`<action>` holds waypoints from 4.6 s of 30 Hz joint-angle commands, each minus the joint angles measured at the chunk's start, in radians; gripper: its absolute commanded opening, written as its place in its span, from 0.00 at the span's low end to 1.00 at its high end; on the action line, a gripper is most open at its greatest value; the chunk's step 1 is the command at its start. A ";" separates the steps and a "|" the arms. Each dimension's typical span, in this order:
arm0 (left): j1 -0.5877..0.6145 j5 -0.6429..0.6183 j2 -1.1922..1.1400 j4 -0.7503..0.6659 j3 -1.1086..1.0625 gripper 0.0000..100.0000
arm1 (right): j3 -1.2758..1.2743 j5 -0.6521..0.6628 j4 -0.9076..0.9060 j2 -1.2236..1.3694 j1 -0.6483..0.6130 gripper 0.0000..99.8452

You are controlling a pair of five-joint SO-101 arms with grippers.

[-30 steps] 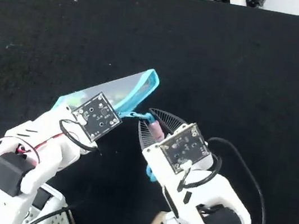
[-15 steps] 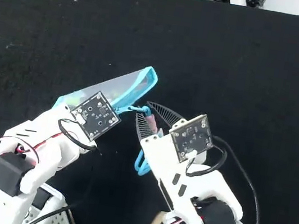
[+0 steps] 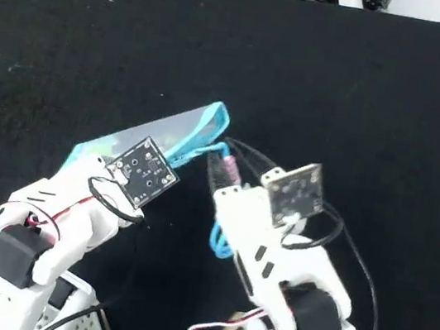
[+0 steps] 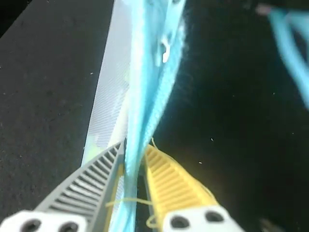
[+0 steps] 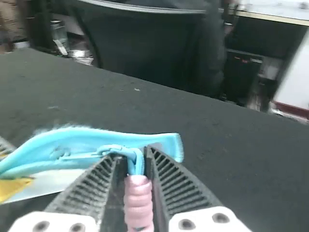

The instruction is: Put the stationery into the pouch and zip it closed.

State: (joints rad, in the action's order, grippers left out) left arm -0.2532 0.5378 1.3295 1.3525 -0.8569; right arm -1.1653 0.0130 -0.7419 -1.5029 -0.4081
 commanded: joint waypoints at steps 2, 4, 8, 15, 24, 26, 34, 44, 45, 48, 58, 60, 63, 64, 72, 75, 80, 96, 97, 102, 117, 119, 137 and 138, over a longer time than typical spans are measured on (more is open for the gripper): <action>0.018 -0.006 0.012 0.008 0.012 0.03 | 0.008 -0.041 0.035 -0.022 0.107 0.01; 0.018 -0.006 0.014 0.008 0.015 0.03 | 0.005 -0.043 0.035 -0.021 0.121 0.01; 0.018 -0.006 0.014 0.008 0.019 0.03 | 0.002 -0.043 0.035 -0.013 0.166 0.01; 0.018 -0.011 0.014 -0.035 0.021 0.03 | -0.148 -0.043 0.169 -0.012 0.204 0.01; 0.018 -0.071 0.014 -0.034 0.145 0.03 | -0.216 -0.043 0.236 -0.012 0.269 0.01; 0.018 -0.072 0.008 -0.035 0.171 0.03 | -0.216 -0.043 0.235 -0.012 0.269 0.01; -0.059 -0.132 0.000 -0.118 0.153 0.03 | -0.183 0.028 0.199 -0.019 0.180 0.01; -0.266 -0.144 -0.066 -0.542 0.004 0.03 | 0.047 0.051 0.038 -0.019 0.173 0.01; -0.266 -0.161 -0.075 -0.543 -0.015 0.03 | 0.056 0.066 0.037 -0.019 0.173 0.01; -0.249 -0.173 -0.081 -0.514 -0.090 0.03 | 0.061 0.114 0.040 -0.013 0.160 0.01; -0.114 -0.130 0.107 -0.265 -0.114 0.03 | 0.062 0.127 0.026 -0.012 -0.054 0.01; -0.120 -0.130 0.163 -0.244 -0.119 0.03 | 0.067 0.127 0.009 -0.018 -0.075 0.01; -0.122 -0.130 0.210 -0.241 -0.122 0.03 | 0.067 0.160 0.002 -0.019 -0.104 0.01; -0.122 -0.130 0.213 -0.241 -0.122 0.05 | 0.068 0.166 -0.006 -0.019 -0.115 0.01; -0.117 -0.130 0.097 -0.304 -0.097 0.15 | 0.068 0.161 -0.014 -0.021 -0.147 0.01; -0.122 -0.130 0.018 -0.367 -0.064 0.14 | 0.067 0.161 -0.014 -0.021 -0.147 0.01; -0.122 -0.130 -0.117 -0.374 0.002 0.14 | 0.059 0.161 -0.014 -0.021 -0.143 0.01; -0.125 -0.130 -0.052 -0.284 0.119 0.14 | 0.059 0.161 -0.014 -0.021 -0.141 0.01; -0.125 -0.130 -0.055 -0.284 0.125 0.14 | 0.059 0.161 -0.014 -0.021 -0.141 0.01; -0.134 -0.130 -0.058 -0.262 0.113 0.11 | 0.064 0.161 -0.014 -0.021 -0.138 0.01; -0.134 -0.130 -0.051 -0.184 0.062 0.03 | 0.093 0.011 0.003 -0.022 0.074 0.01; -0.136 -0.130 -0.051 -0.184 0.053 0.03 | 0.082 0.011 0.028 -0.022 0.086 0.01; -0.137 -0.130 -0.051 -0.183 0.012 0.03 | -0.053 0.012 0.245 0.013 0.209 0.01; -0.143 -0.129 -0.051 -0.183 0.013 0.03 | -0.048 0.012 0.245 0.033 0.209 0.01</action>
State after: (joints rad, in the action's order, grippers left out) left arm -0.3943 0.4058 1.2727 1.1515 -0.8186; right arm -1.2221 0.0315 -0.5286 -1.5213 -0.2808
